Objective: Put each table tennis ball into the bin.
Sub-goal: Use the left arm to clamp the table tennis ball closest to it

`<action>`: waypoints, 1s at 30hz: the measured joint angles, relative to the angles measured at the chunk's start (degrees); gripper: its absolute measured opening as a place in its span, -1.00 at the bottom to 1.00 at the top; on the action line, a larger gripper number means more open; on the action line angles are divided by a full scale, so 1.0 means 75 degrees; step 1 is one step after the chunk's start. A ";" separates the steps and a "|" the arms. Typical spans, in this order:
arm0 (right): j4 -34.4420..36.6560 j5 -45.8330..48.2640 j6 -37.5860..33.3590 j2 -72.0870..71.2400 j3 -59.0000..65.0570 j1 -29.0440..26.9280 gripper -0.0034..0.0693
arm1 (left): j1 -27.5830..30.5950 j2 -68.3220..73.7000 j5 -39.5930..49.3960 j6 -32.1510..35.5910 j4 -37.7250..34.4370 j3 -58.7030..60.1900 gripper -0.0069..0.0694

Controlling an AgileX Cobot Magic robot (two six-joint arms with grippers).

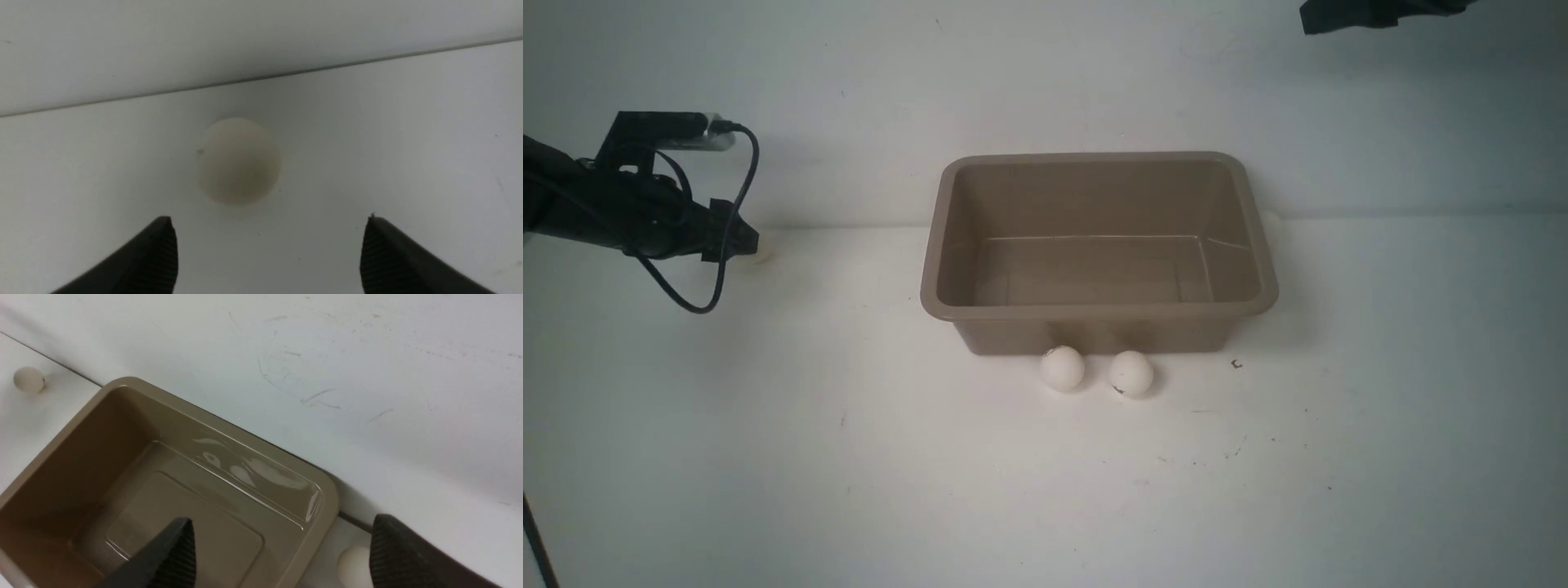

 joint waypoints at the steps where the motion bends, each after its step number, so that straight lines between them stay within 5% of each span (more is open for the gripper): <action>1: 0.0038 -0.0008 -0.0050 0.0000 0.0000 0.0000 0.51 | -0.0032 0.0095 -0.0027 0.0041 0.0000 -0.0078 0.60; 30: 0.0302 -0.0042 -0.0503 0.0000 0.0000 0.0000 0.51 | -0.0491 0.0846 -0.2030 0.0615 -0.0114 -0.0433 0.60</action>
